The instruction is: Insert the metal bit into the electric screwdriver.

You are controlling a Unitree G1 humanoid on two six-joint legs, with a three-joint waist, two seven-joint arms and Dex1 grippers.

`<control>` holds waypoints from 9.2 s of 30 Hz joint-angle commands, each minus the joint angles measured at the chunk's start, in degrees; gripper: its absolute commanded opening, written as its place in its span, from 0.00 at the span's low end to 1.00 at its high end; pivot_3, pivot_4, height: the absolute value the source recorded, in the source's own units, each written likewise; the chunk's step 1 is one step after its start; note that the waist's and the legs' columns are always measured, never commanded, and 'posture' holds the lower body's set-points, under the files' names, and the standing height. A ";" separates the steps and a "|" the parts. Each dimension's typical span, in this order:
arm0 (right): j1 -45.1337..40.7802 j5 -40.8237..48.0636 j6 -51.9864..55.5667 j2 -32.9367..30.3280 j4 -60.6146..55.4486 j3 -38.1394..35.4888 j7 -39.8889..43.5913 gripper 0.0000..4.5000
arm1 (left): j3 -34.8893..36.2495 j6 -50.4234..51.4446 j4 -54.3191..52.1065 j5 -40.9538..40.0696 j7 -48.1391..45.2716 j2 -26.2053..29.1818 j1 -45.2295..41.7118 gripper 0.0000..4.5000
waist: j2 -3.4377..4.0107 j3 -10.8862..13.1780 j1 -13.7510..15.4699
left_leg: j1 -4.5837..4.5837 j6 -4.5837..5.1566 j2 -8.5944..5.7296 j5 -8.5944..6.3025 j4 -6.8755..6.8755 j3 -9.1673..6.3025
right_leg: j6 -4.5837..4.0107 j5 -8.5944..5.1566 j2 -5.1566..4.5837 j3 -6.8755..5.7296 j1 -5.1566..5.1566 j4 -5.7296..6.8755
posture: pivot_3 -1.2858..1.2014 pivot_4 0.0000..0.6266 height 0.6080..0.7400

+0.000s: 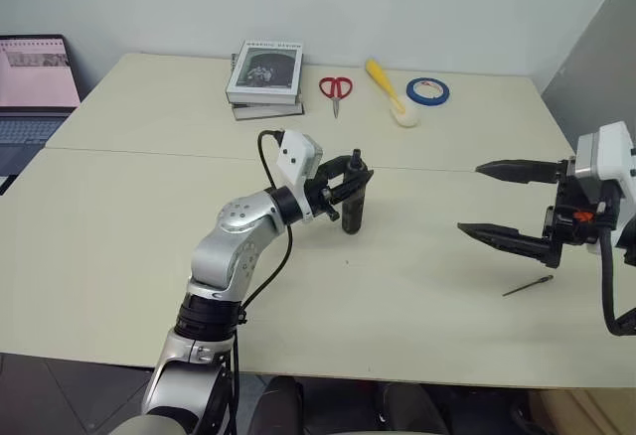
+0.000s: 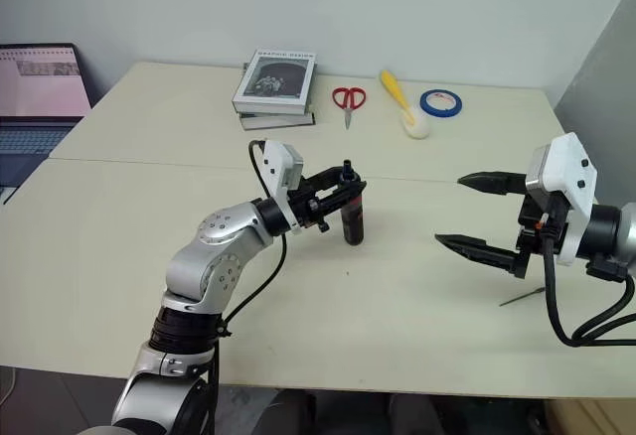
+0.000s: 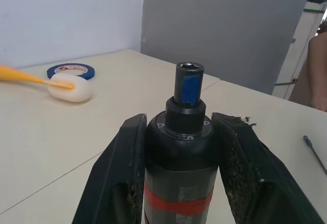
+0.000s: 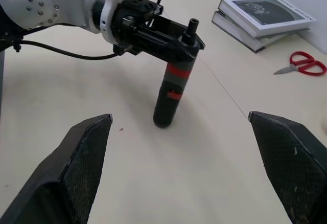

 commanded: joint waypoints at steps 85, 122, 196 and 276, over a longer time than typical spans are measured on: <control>-13.77 -30.08 -27.08 0.15 37.47 19.25 25.89 0.00 | 3.24 -0.44 -4.06 -1.40 2.50 -0.29 -2.98 0.36 | 0.38 0.08 -1.90 | 0.67 0.01 -0.10 -0.02 -0.04 0.61 | 0.26 0.06 0.04 0.88 0.34 -0.01 | 0.52 0.24 1.00; -22.20 2.19 1.19 35.23 3.53 10.05 -24.37 0.00 | -2.90 -1.83 -8.56 1.39 5.52 -5.06 5.12 0.36 | 0.38 0.08 -1.62 | 0.11 0.01 -0.10 -0.02 -0.09 0.53 | 0.30 0.08 0.09 0.79 -0.14 -0.12 | 0.52 0.24 1.00; -15.50 -9.86 -8.58 44.25 1.44 21.67 -30.71 0.00 | -2.18 -1.51 -7.02 1.12 1.92 -0.73 3.55 0.36 | 0.39 0.08 -1.79 | -0.18 0.01 -0.07 -0.02 -0.11 0.37 | 0.25 0.06 0.10 0.63 -0.42 -0.12 | 0.52 0.24 1.00; -25.79 -5.00 1.89 32.44 12.01 21.40 -13.17 0.00 | -2.48 -1.97 -6.80 1.40 0.54 -0.32 3.33 0.36 | 0.38 0.08 -1.78 | -0.20 0.01 -0.07 -0.02 -0.14 0.34 | 0.24 0.05 0.10 0.59 -0.42 -0.15 | 0.52 0.24 1.00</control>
